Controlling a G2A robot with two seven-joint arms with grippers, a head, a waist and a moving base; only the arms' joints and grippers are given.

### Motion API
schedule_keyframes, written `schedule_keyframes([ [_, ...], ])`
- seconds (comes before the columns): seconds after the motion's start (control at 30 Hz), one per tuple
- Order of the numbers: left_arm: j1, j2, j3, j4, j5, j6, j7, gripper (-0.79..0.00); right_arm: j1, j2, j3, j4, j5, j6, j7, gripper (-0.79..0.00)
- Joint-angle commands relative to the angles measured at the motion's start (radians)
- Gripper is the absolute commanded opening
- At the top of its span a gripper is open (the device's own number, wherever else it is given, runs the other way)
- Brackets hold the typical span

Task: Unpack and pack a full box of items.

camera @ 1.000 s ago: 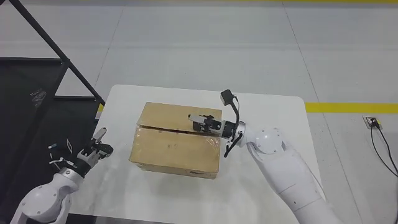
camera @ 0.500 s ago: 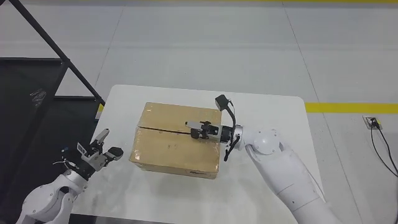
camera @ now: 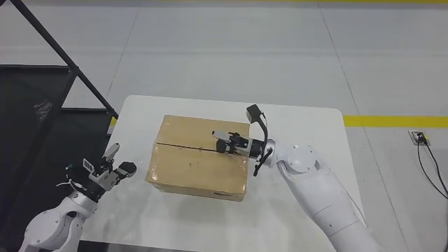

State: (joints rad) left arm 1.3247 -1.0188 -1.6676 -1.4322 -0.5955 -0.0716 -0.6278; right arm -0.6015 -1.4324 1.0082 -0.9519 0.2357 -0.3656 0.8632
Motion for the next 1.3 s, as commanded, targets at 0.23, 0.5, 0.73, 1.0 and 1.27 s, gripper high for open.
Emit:
schedule_keyframes([
  [0.23, -0.023, -0.017, 0.068, -0.004, -0.081, 0.175, 0.098, 0.000, 0.004, -0.004, -0.007, 0.021, 0.002, -0.004, 0.001, 0.000],
  [0.5, -0.053, -0.039, 0.115, 0.023, -0.187, 0.236, 0.239, 0.000, 0.005, -0.002, 0.000, 0.020, -0.001, -0.002, 0.008, 0.000],
  [0.73, -0.096, -0.060, 0.165, 0.046, -0.261, 0.264, 0.327, 0.000, 0.012, -0.002, -0.003, 0.019, -0.005, 0.003, 0.016, 0.000],
  [1.0, -0.154, -0.076, 0.194, 0.077, -0.259, 0.235, 0.423, 0.000, 0.012, -0.001, 0.003, 0.019, -0.006, 0.006, 0.021, 0.000],
  [1.27, -0.170, -0.079, 0.154, 0.096, -0.244, 0.174, 0.457, 0.000, 0.005, 0.004, 0.012, 0.008, -0.012, 0.013, 0.021, 0.000],
])
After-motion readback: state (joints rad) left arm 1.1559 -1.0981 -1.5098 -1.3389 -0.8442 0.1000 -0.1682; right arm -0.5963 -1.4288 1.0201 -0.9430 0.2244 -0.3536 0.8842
